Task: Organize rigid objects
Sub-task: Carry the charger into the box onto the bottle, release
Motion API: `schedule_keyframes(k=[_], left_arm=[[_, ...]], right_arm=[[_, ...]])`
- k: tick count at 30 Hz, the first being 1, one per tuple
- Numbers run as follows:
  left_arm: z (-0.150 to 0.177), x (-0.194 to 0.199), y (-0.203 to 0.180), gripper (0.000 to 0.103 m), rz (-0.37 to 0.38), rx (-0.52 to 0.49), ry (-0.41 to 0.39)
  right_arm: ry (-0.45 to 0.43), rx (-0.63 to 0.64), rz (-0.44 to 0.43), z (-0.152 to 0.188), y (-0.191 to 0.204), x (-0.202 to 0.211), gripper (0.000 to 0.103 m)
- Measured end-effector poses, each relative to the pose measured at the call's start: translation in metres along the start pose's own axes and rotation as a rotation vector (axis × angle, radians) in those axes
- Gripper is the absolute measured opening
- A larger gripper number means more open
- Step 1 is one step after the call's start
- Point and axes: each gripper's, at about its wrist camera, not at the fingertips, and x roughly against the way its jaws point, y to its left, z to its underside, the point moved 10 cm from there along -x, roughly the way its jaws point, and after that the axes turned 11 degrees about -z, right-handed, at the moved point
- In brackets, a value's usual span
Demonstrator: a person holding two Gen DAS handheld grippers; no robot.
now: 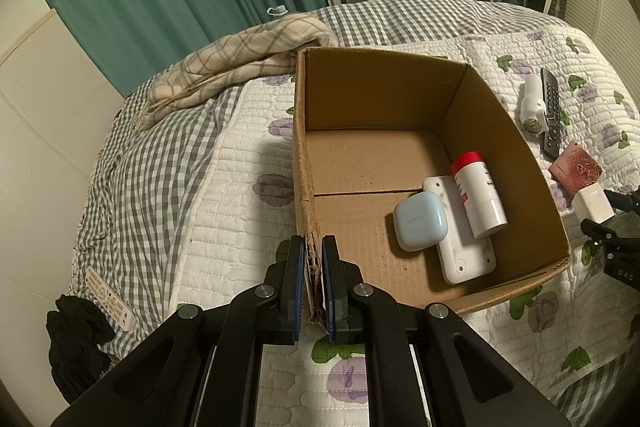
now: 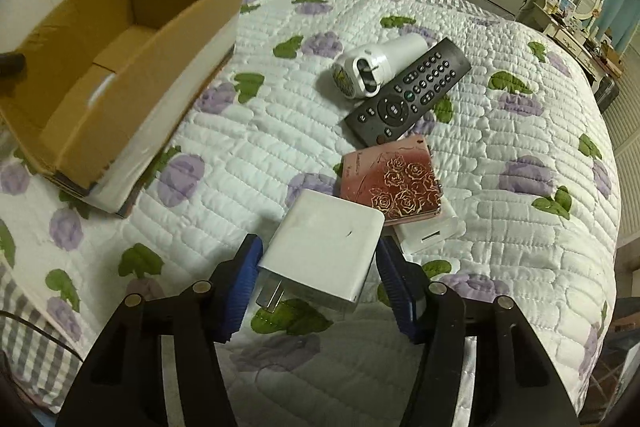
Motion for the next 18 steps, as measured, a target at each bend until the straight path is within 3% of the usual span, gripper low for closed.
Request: schedule_keyframes(k=[6,14,18], left_arm=[[0.000,0.000,0.000,0.008,0.000,0.001,0.001],[0.001,0.000,0.000,0.008,-0.001,0.000,0.000],[0.000,0.000,0.000,0.008,-0.001,0.000,0.001]], right_arm=[[-0.081,0.010,-0.043,-0.022,0.016,0.028,0.057],[-0.252,0.125,-0.123,-0.101,0.073,0.082,0.057],[-0.300,0.169,-0.165,-0.133,0.103,0.083,0.057]])
